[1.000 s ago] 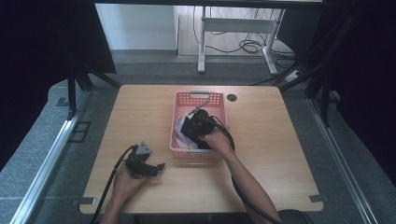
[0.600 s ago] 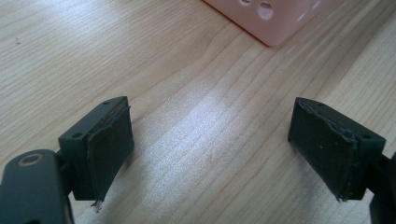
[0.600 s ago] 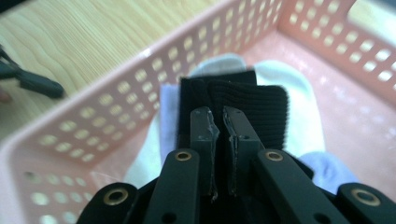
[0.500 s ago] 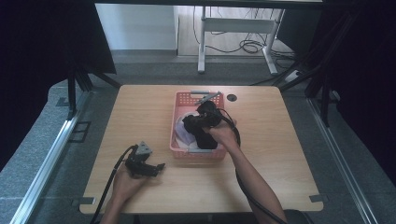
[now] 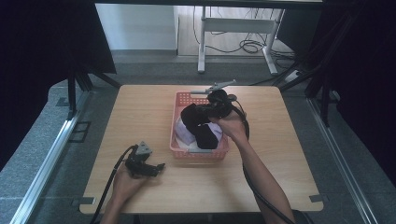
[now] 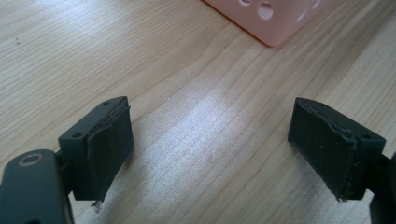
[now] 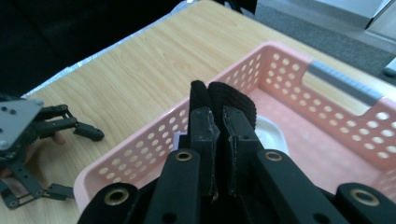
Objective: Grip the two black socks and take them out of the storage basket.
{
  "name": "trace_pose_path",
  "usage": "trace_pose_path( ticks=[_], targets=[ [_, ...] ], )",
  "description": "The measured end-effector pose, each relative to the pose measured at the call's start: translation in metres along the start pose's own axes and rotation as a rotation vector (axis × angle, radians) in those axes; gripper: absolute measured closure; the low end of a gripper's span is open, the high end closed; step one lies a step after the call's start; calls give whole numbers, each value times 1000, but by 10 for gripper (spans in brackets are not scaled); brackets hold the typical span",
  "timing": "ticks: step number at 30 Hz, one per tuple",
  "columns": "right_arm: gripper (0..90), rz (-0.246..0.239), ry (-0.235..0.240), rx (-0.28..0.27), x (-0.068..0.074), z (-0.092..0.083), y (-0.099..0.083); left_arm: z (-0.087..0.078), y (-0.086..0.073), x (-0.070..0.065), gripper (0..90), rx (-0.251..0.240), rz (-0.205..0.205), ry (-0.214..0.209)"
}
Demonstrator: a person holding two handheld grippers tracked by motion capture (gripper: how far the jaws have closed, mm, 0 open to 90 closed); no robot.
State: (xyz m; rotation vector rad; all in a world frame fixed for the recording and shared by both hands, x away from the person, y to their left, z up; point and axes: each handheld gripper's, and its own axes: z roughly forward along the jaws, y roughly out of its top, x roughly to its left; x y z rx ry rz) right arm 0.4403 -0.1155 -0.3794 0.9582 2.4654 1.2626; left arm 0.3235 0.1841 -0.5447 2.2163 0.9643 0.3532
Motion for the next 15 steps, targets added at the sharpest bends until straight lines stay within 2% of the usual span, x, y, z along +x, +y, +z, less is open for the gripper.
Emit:
trace_pose_path(
  ticks=[9, 15],
  targets=[
    [837, 13, -25, -63, -9, -29, 7, 0, 0, 0, 138, -1, -1, -1],
    [837, 28, -67, -87, -16, -46, 6, 0, 0, 0, 138, -1, -1, -1]
  ],
)
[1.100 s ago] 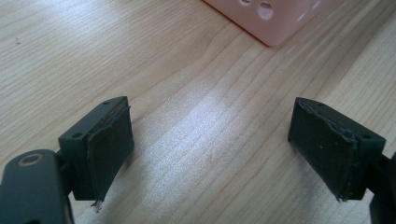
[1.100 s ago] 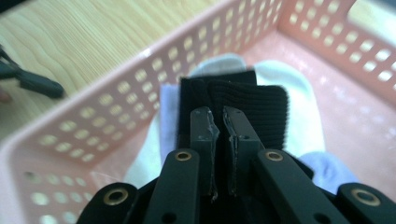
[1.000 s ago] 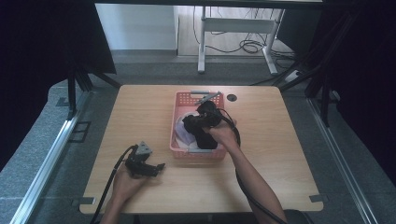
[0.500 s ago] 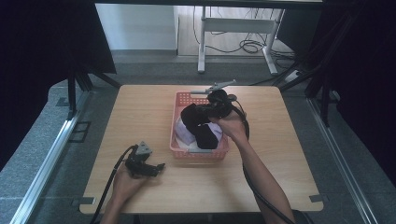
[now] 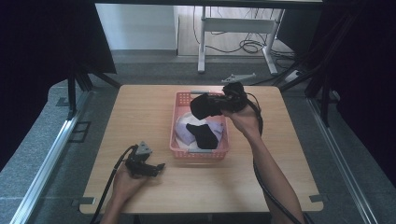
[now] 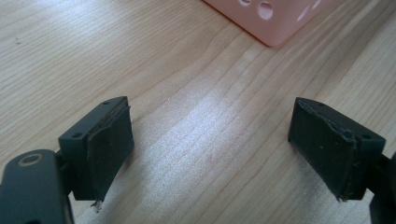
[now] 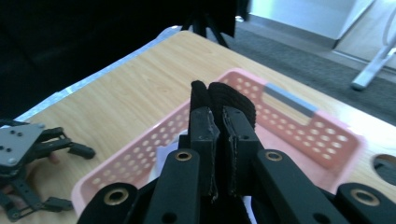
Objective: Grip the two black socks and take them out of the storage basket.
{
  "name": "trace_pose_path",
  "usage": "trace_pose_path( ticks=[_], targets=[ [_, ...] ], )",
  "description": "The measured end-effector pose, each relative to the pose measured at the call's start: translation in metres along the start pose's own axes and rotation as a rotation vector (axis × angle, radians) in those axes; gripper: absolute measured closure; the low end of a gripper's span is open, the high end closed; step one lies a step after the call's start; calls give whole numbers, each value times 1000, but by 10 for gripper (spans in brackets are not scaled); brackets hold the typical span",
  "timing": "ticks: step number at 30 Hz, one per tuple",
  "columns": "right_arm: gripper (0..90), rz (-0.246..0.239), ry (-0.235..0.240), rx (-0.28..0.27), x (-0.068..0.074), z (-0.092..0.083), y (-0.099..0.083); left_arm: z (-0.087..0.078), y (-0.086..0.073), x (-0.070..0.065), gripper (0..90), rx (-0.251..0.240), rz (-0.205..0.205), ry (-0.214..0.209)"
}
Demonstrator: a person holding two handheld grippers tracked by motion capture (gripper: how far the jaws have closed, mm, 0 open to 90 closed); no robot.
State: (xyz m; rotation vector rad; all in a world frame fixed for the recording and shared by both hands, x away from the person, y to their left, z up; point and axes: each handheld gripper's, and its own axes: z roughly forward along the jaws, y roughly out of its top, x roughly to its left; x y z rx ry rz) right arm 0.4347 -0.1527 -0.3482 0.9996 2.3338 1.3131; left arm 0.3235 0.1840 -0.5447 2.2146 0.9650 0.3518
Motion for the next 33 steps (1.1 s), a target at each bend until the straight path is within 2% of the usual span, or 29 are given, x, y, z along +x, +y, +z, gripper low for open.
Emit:
trace_pose_path(
  ticks=[9, 19, 22, 33],
  targets=[
    [837, 58, -77, -47, -25, -32, -5, 0, 0, 0, 138, 0, 0, 0],
    [835, 112, -166, -76, -50, -63, -15, 0, 0, 0, 138, 0, 1, 1],
    [835, 136, -204, -77, -60, -71, -21, 0, 0, 0, 138, -3, -2, 0],
    [834, 233, -292, -69, -96, -89, -54, 0, 0, 0, 138, 1, 0, -1]
  ],
)
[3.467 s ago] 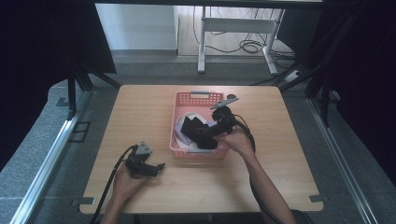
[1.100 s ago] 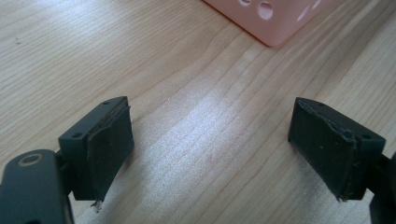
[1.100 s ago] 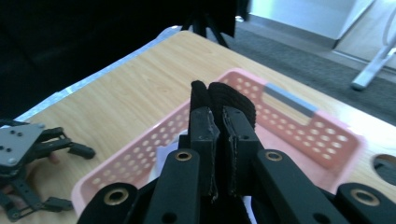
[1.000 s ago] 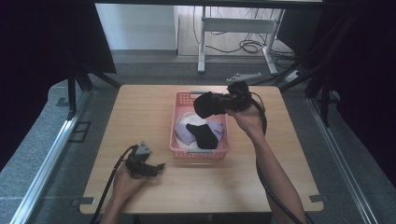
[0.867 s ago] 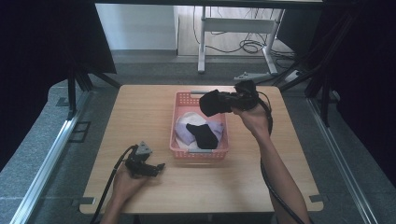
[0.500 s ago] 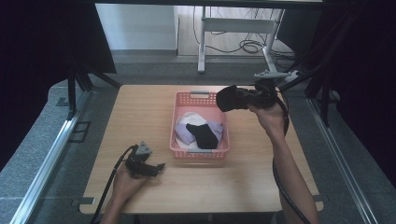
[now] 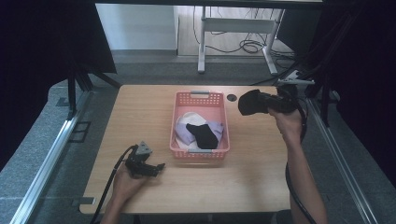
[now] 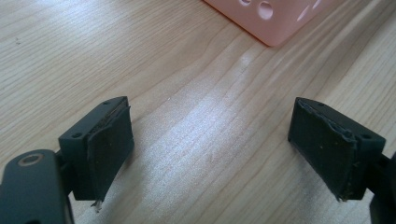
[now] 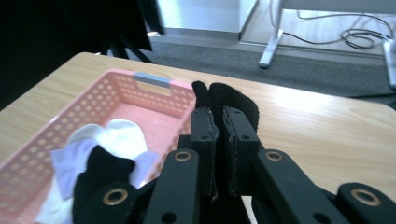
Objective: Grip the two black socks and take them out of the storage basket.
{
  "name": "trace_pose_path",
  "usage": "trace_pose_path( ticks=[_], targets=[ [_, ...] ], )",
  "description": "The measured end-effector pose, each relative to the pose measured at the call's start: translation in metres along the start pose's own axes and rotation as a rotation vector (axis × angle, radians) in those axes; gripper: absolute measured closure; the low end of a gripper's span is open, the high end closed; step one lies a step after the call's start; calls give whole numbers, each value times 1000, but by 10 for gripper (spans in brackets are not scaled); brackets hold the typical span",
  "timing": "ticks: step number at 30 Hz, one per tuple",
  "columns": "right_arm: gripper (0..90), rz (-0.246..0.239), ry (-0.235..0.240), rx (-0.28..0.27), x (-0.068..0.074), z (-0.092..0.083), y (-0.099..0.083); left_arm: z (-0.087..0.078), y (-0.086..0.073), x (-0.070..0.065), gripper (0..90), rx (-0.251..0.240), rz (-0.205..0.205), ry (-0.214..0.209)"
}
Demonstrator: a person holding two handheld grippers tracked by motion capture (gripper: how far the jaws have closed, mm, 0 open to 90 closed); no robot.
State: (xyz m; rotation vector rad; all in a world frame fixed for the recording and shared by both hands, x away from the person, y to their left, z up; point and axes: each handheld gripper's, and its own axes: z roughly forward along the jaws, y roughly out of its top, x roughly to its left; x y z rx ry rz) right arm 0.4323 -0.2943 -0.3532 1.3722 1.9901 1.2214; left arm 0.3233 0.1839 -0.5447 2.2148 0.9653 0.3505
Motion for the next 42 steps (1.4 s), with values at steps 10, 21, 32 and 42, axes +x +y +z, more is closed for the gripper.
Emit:
trace_pose_path(
  ticks=[10, 21, 32, 42],
  targets=[
    [831, 30, -87, 48, -28, 9, -35, 0, 0, 0, 138, 0, 0, 0],
    [825, 41, -94, 160, -35, 42, -86, 0, 0, 0, 138, -2, -3, 0],
    [728, 41, -72, 220, -36, 59, -115, 0, 0, 0, 138, -4, -3, 0],
    [546, -10, -35, 169, -22, 37, -87, 0, 0, 0, 139, -2, -3, 0]
  ],
)
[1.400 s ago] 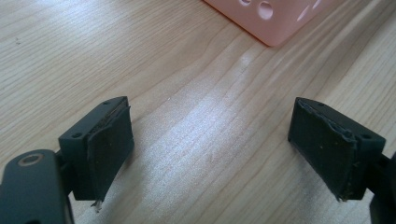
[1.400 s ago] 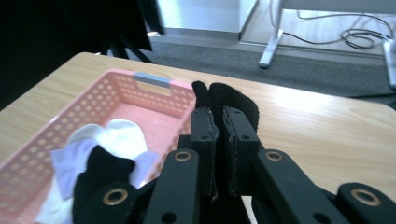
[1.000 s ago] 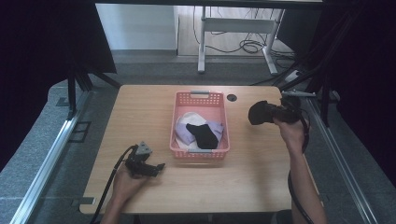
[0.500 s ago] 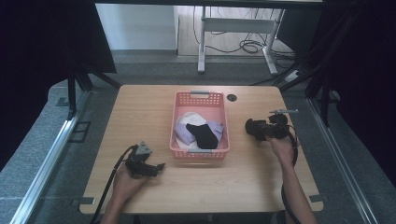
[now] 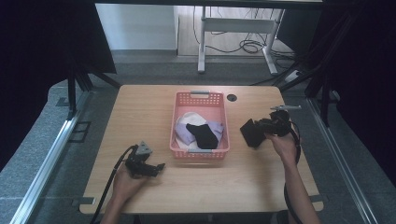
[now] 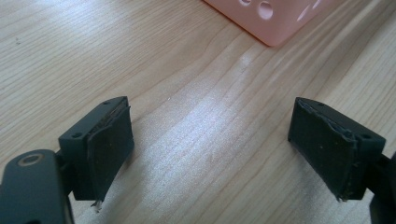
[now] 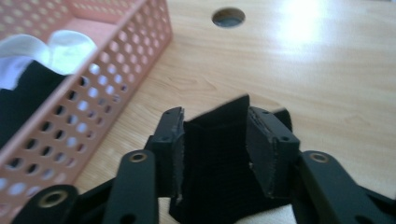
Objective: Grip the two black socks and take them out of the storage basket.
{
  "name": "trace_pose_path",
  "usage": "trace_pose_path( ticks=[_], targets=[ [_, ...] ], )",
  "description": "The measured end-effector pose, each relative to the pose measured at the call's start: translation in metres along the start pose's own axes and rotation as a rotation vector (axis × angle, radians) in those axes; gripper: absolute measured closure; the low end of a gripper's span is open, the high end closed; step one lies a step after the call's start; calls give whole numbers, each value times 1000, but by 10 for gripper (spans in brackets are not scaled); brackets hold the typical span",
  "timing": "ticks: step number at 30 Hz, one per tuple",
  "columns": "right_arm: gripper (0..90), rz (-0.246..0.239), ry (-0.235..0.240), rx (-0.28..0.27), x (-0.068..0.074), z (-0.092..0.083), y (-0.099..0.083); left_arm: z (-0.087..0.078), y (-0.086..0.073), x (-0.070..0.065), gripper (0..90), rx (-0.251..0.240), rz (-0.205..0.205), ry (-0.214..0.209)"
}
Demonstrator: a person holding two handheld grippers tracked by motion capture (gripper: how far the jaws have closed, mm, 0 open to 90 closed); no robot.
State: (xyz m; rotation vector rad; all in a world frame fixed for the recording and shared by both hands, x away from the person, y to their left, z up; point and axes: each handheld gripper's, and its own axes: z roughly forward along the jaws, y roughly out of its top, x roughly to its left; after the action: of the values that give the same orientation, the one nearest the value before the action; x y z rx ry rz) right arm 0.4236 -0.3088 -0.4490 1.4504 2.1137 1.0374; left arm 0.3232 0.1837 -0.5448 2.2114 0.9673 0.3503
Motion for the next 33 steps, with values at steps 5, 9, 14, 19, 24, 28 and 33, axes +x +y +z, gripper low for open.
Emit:
trace_pose_path(
  ticks=[5, 9, 14, 19, 24, 28, 33],
  targets=[
    [493, -22, 50, -17, 11, -9, 15, 0, 0, 0, 138, 3, 3, 0],
    [464, -27, 75, -40, 20, -13, 24, 0, 0, 0, 139, 3, 3, 0],
    [438, -73, 117, -40, 42, -8, 33, 0, 0, 0, 139, 2, 3, 0],
    [421, -106, 166, -31, 64, 2, 41, 0, 0, 0, 138, 3, 3, 0],
    [418, -148, 208, -12, 88, 16, 47, 0, 0, 0, 138, 2, 3, 0],
    [421, -202, 257, 4, 109, 28, 50, 0, 0, 0, 139, 2, 3, 0],
    [447, -258, 296, 22, 127, 42, 50, 0, 0, 0, 138, 2, 2, 0]
  ],
)
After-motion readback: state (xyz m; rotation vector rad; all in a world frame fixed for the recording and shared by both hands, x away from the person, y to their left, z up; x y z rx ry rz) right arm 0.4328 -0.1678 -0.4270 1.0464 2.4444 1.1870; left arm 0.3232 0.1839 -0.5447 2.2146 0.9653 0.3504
